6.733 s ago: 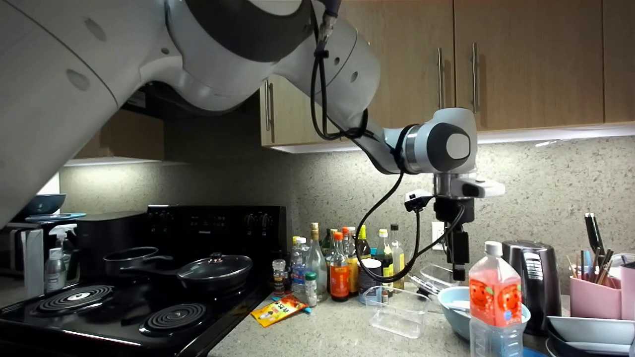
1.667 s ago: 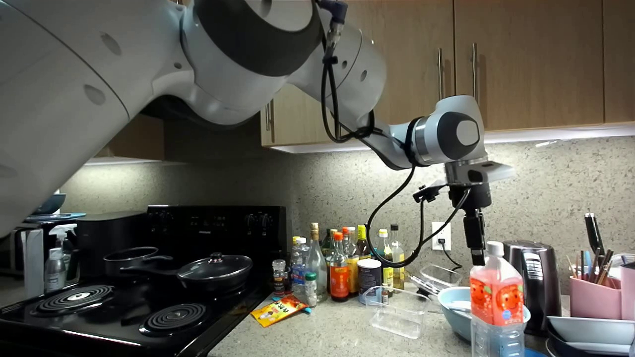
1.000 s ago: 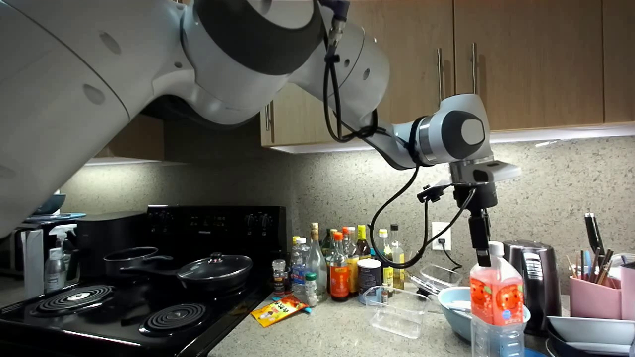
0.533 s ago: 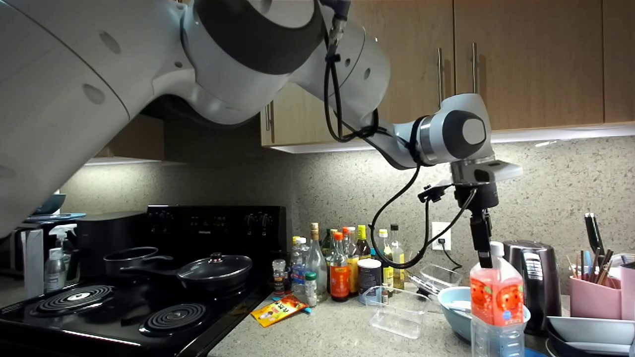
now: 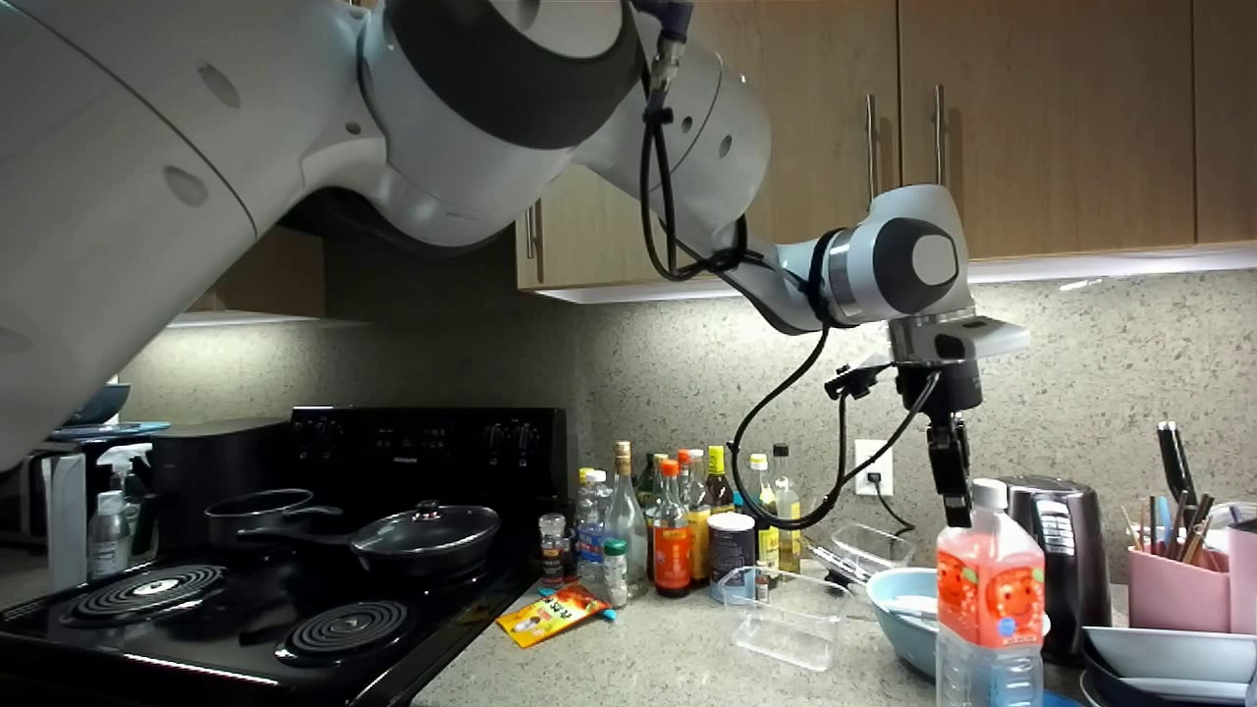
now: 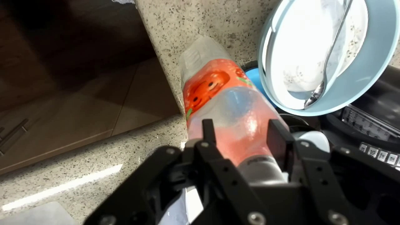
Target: Put the plastic bottle inside the container
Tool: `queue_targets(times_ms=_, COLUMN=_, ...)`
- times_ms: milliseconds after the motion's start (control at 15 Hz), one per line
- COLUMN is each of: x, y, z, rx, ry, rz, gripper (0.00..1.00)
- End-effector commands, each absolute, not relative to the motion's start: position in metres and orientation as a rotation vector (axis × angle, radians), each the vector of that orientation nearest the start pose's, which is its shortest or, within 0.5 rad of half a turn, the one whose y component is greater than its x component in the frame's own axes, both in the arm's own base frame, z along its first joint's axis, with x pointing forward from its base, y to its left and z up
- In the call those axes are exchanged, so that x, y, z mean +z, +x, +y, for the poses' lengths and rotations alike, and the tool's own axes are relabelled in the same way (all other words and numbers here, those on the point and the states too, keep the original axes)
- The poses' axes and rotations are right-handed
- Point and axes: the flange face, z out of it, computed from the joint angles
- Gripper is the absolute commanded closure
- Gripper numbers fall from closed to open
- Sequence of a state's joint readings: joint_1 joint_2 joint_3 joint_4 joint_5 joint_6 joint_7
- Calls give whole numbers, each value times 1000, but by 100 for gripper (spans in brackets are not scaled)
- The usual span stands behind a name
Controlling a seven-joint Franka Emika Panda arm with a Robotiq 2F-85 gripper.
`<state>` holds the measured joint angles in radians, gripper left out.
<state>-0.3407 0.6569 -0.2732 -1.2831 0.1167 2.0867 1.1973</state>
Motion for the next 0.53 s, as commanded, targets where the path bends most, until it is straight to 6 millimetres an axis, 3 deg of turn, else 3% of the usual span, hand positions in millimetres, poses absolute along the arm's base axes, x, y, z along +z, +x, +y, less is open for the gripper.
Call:
queue_targets(times_ms=0, x=390, y=642, z=-384, rx=-280, ry=-1957, rz=2446, gripper=45)
queue_targets(times_ms=67, x=391, y=643, z=-383, rx=-281, ry=-1963, rz=2436, gripper=14)
queue_targets(times_ms=200, x=394, y=643, z=-382, rx=-290, ry=-1967, rz=2423, gripper=3)
queue_targets(times_ms=467, x=397, y=644, z=-383, rx=-300, ry=-1959, rz=2421, gripper=0)
